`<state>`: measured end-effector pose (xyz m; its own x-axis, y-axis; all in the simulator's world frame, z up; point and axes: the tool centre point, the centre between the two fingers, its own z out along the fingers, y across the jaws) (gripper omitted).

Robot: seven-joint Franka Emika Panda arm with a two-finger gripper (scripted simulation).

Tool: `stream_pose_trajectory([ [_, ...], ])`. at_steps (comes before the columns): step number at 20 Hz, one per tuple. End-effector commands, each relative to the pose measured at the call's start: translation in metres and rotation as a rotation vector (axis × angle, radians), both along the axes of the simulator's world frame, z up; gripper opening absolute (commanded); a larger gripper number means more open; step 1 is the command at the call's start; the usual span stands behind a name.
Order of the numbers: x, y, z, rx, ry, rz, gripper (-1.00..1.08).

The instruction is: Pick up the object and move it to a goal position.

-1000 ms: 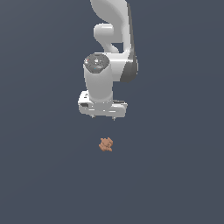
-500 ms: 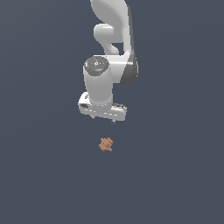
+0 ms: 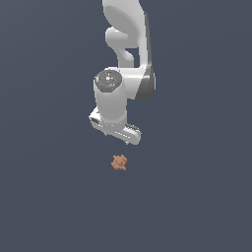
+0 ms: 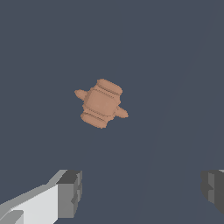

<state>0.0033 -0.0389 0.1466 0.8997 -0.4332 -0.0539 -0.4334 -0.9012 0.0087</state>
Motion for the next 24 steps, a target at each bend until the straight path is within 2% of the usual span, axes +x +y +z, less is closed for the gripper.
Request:
stream_pose_trajectory([
  [1, 0.004, 0.000, -0.003, -0.003, -0.002, -0.070, 1.00],
  [24, 0.041, 0.004, -0.034, -0.029, -0.020, -0.700, 1.00],
])
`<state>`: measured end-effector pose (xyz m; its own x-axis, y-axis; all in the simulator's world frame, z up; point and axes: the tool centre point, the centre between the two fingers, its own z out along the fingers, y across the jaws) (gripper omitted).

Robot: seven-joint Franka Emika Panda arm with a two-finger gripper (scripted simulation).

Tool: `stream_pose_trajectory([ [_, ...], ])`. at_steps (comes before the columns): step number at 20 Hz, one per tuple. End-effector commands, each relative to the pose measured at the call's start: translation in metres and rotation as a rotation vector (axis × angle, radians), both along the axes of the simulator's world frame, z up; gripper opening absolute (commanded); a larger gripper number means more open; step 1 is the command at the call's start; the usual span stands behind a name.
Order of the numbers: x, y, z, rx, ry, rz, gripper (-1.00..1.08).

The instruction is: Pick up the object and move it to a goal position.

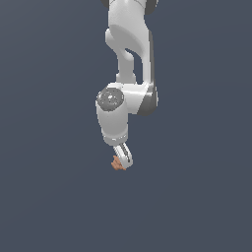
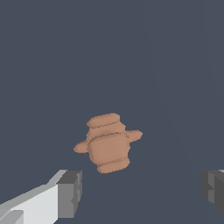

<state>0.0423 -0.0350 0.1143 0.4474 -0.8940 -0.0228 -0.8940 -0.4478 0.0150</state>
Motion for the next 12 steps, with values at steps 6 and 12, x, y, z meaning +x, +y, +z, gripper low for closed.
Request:
stream_pose_trajectory([
  [6, 0.012, 0.002, -0.010, -0.009, -0.009, -0.202, 1.00],
  [12, 0.018, 0.003, -0.016, -0.014, -0.015, -0.325, 1.00],
])
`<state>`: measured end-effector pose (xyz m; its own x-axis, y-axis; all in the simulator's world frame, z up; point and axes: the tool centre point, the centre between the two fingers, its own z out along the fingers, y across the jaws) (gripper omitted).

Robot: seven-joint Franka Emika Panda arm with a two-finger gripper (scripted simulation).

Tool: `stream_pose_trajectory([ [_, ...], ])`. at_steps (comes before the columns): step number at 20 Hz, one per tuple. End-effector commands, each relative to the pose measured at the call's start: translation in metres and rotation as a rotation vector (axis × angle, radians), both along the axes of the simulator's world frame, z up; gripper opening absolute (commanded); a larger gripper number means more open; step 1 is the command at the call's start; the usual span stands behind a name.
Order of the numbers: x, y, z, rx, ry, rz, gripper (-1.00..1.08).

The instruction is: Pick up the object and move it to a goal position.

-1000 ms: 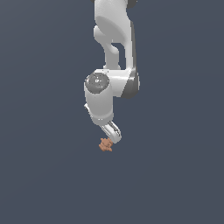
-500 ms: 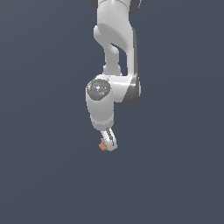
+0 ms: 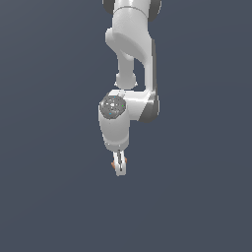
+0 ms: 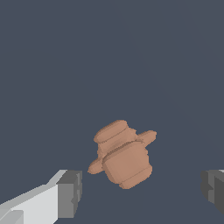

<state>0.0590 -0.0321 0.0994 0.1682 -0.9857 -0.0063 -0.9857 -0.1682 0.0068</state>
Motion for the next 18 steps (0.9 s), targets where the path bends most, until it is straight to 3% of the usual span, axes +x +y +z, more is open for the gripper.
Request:
stream_pose_trajectory([
  [1, 0.003, 0.000, -0.002, -0.002, -0.003, -0.046, 1.00],
  [9, 0.007, 0.001, -0.006, -0.005, -0.007, -0.122, 1.00],
  [18, 0.007, 0.001, -0.017, -0.005, -0.007, -0.124, 1.00],
])
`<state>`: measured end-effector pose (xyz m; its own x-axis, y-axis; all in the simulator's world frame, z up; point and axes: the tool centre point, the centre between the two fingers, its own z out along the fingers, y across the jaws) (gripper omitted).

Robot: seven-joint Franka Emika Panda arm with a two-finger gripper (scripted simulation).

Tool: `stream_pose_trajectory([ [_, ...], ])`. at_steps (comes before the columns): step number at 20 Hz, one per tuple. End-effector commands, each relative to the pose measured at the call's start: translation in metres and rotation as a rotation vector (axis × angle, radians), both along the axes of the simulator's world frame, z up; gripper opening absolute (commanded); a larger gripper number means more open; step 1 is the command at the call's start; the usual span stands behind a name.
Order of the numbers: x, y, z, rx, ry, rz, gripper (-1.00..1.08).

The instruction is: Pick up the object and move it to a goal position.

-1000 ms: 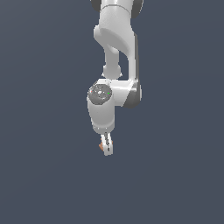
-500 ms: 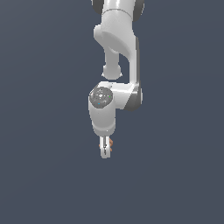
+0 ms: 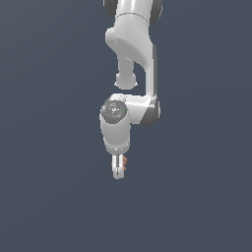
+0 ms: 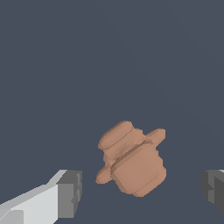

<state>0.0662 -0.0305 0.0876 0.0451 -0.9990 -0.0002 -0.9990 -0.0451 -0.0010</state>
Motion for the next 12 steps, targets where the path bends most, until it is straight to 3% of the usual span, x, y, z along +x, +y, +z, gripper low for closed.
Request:
stream_pose_trajectory([
  [1, -0.001, 0.000, -0.010, 0.000, 0.001, -0.001, 1.00],
  [12, 0.000, 0.000, -0.044, 0.000, 0.001, -0.004, 1.00],
])
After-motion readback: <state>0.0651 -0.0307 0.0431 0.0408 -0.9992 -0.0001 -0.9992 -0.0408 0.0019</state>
